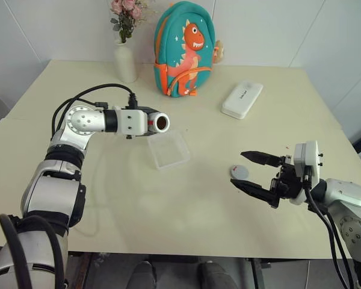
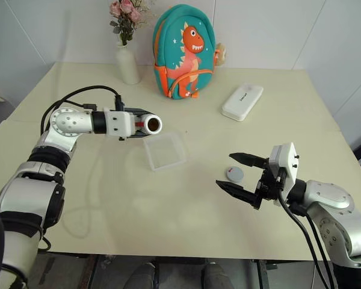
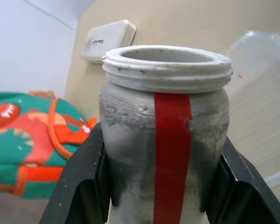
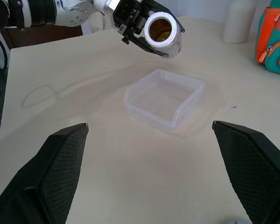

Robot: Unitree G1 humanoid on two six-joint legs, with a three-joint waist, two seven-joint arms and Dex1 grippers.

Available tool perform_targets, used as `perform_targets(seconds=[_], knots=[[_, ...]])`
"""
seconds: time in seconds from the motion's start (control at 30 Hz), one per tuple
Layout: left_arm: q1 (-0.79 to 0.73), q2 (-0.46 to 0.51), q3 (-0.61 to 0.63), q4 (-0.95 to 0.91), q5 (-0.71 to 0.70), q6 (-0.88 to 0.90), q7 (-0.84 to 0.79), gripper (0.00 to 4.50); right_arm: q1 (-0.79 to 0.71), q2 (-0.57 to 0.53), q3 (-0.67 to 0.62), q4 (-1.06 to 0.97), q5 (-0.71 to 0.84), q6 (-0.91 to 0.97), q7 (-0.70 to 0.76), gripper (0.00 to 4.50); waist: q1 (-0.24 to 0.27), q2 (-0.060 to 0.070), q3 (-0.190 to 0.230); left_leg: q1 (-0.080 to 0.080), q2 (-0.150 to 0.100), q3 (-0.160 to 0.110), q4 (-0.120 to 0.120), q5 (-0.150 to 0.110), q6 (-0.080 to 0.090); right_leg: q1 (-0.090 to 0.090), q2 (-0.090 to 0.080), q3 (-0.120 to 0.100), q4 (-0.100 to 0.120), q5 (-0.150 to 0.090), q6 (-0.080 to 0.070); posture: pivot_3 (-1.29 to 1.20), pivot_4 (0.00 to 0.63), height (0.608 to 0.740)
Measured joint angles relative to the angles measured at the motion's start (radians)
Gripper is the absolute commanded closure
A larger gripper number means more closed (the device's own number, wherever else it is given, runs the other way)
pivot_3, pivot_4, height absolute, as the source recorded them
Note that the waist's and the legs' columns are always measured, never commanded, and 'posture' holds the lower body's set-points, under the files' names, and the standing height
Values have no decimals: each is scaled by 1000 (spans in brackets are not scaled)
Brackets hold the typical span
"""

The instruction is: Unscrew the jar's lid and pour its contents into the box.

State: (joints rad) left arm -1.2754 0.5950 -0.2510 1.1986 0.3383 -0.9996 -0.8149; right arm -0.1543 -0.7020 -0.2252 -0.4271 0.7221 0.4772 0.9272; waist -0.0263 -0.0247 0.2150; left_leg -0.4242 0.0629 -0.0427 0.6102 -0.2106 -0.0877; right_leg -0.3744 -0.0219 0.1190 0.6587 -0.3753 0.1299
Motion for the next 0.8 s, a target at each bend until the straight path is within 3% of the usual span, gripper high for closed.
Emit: perform_targets(seconds=[0.23,0.43,0.6,0.8], knots=[[-197,55,-422,-50,695,-65,880,2471,3,14,24,-1,-27,-12,-33,21,1,-3,1,-2,-1,1,1,-1,1,-1,0,2,-1,0,2,0,150,740],[-274,50,-737,-94,1086,38,1523,2471,3,17,24,-1,-33,-18,-44,21,-1,-3,2,-2,-1,3,1,-1,1,-1,0,4,-1,0,3,0,150,740],[-287,51,-907,-95,1278,204,1794,2471,-12,17,26,5,-43,-20,-37,21,2,-4,2,-2,-2,3,1,-1,1,-2,0,5,-1,0,3,0,150,740],[-294,46,-936,-52,1300,302,1887,2471,-59,17,56,40,-58,-21,-23,21,5,-4,2,-2,-2,4,1,-1,1,-2,0,5,0,0,3,0,150,740]])
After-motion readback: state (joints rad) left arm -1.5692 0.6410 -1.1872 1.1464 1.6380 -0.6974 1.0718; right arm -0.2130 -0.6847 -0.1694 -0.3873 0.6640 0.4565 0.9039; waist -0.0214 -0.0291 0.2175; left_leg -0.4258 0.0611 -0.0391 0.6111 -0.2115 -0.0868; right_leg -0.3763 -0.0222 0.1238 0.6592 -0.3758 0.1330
